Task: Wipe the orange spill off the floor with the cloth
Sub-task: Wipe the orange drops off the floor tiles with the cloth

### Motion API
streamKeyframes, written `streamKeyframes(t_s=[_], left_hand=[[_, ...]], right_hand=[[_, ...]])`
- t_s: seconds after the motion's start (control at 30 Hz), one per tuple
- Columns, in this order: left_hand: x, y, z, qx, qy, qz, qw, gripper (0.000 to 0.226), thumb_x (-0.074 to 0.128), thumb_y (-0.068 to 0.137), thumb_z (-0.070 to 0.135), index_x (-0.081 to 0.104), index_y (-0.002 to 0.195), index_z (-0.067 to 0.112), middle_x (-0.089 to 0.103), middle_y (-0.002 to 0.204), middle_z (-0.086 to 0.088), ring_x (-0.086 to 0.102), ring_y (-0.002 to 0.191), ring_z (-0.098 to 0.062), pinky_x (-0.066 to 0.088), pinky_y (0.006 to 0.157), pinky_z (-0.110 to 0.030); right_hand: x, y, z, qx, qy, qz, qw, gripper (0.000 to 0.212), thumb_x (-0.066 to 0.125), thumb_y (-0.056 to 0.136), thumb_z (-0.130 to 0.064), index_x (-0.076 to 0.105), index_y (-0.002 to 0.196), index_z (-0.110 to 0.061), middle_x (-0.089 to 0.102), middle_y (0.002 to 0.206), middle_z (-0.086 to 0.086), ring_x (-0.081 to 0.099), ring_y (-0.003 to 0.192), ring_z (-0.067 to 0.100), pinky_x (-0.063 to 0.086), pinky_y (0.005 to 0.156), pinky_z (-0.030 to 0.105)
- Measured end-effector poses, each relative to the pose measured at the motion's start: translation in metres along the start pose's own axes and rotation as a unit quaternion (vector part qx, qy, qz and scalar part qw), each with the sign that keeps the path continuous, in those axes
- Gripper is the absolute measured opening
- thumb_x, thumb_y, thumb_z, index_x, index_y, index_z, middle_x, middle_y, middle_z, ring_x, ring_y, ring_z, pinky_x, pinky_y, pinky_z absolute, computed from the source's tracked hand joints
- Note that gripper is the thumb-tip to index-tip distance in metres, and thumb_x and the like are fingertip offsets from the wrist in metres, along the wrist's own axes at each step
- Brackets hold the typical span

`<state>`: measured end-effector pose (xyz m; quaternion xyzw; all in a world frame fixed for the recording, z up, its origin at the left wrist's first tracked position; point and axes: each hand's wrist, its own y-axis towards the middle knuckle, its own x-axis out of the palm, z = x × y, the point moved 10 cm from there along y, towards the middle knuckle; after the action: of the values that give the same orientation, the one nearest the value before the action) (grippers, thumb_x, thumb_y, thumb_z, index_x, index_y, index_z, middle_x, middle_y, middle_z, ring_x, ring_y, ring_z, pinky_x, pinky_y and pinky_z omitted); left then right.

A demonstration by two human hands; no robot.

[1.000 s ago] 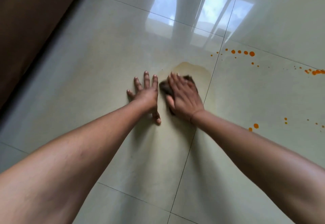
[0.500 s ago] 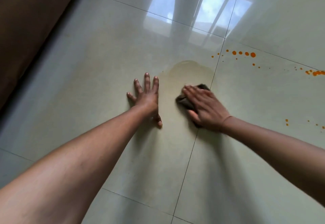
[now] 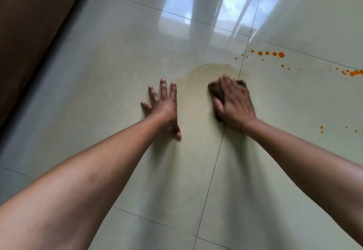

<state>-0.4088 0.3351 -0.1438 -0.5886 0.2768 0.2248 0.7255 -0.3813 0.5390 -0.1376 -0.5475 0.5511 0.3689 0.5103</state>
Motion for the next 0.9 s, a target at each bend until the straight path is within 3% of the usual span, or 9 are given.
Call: streamKeyframes(t_s=[0.1,0.27,0.33,0.43,0.5,0.57,0.67,0.8,0.9], left_hand=[[-0.001,0.001,0.001,0.002,-0.007,0.003,1.000,0.164,0.098,0.039,0.026,-0.024,0.149,0.030,-0.041,0.151,0.001,-0.030,0.140,-0.039,0.005,0.107,-0.073],[-0.001,0.000,0.002,-0.002,-0.003,-0.001,1.000,0.165,0.099,0.039,0.027,-0.025,0.149,0.029,-0.043,0.150,0.000,-0.031,0.140,-0.041,0.005,0.105,-0.075],[0.000,-0.001,0.002,-0.005,0.004,-0.005,1.000,0.165,0.098,0.041,0.027,-0.027,0.148,0.029,-0.044,0.149,-0.001,-0.031,0.139,-0.041,0.004,0.106,-0.074],[-0.003,-0.001,0.004,-0.013,0.012,-0.003,1.000,0.164,0.098,0.042,0.026,-0.026,0.149,0.029,-0.042,0.151,-0.002,-0.029,0.140,-0.042,0.007,0.106,-0.074],[-0.006,-0.003,0.004,-0.013,0.023,0.003,1.000,0.163,0.098,0.041,0.027,-0.025,0.149,0.027,-0.039,0.152,-0.003,-0.026,0.141,-0.044,0.010,0.106,-0.074],[-0.006,-0.005,0.006,-0.005,0.033,0.009,0.999,0.161,0.098,0.044,0.029,-0.024,0.150,0.027,-0.037,0.154,-0.004,-0.023,0.142,-0.044,0.013,0.106,-0.074],[-0.006,-0.007,0.005,-0.004,0.045,0.014,0.999,0.159,0.096,0.045,0.034,-0.022,0.151,0.027,-0.035,0.155,-0.004,-0.021,0.143,-0.043,0.013,0.108,-0.070],[-0.011,-0.011,0.026,0.041,0.138,0.052,0.988,0.152,0.095,0.048,0.032,-0.016,0.152,0.024,-0.028,0.157,-0.009,-0.016,0.144,-0.045,0.016,0.108,-0.069],[-0.007,-0.023,0.067,0.138,0.238,0.093,0.957,0.140,0.092,0.056,0.020,-0.008,0.154,0.023,-0.020,0.160,-0.009,-0.010,0.145,-0.044,0.022,0.107,-0.067]], right_hand=[[-0.001,0.049,-0.031,0.070,-0.001,0.016,0.997,0.073,0.039,0.093,-0.047,0.020,0.152,-0.010,0.017,0.160,0.009,0.017,0.147,0.021,0.012,0.115,0.037],[0.019,-0.039,-0.068,-0.164,-0.034,-0.031,0.985,0.072,0.035,0.090,-0.049,0.027,0.151,-0.011,0.025,0.158,0.009,0.023,0.145,0.022,0.018,0.116,0.036],[0.009,-0.042,-0.018,-0.095,-0.018,-0.007,0.995,0.074,0.036,0.087,-0.048,0.030,0.150,-0.010,0.030,0.156,0.012,0.029,0.143,0.025,0.017,0.115,0.036],[0.002,-0.016,0.024,0.120,-0.001,0.018,0.993,0.076,0.031,0.088,-0.051,0.021,0.152,-0.012,0.020,0.160,0.007,0.017,0.147,0.021,0.012,0.115,0.037],[0.010,-0.018,-0.020,0.092,0.008,0.015,0.996,0.076,0.033,0.089,-0.050,0.021,0.152,-0.011,0.022,0.159,0.009,0.019,0.147,0.022,0.011,0.115,0.036],[0.021,-0.061,-0.068,-0.021,0.000,0.006,1.000,0.075,0.035,0.088,-0.049,0.027,0.151,-0.011,0.027,0.157,0.009,0.024,0.145,0.022,0.016,0.114,0.037],[0.028,-0.143,-0.057,-0.112,-0.009,-0.011,0.994,0.070,0.041,0.089,-0.046,0.033,0.149,-0.011,0.031,0.156,0.007,0.028,0.144,0.020,0.021,0.115,0.038],[0.013,-0.113,0.033,0.098,-0.012,0.026,0.995,0.075,0.031,0.086,-0.050,0.035,0.147,-0.007,0.035,0.153,0.013,0.034,0.141,0.026,0.015,0.112,0.036],[0.015,-0.102,-0.017,0.067,0.005,0.028,0.997,0.076,0.033,0.083,-0.050,0.037,0.146,-0.006,0.037,0.151,0.016,0.035,0.139,0.028,0.015,0.113,0.038]])
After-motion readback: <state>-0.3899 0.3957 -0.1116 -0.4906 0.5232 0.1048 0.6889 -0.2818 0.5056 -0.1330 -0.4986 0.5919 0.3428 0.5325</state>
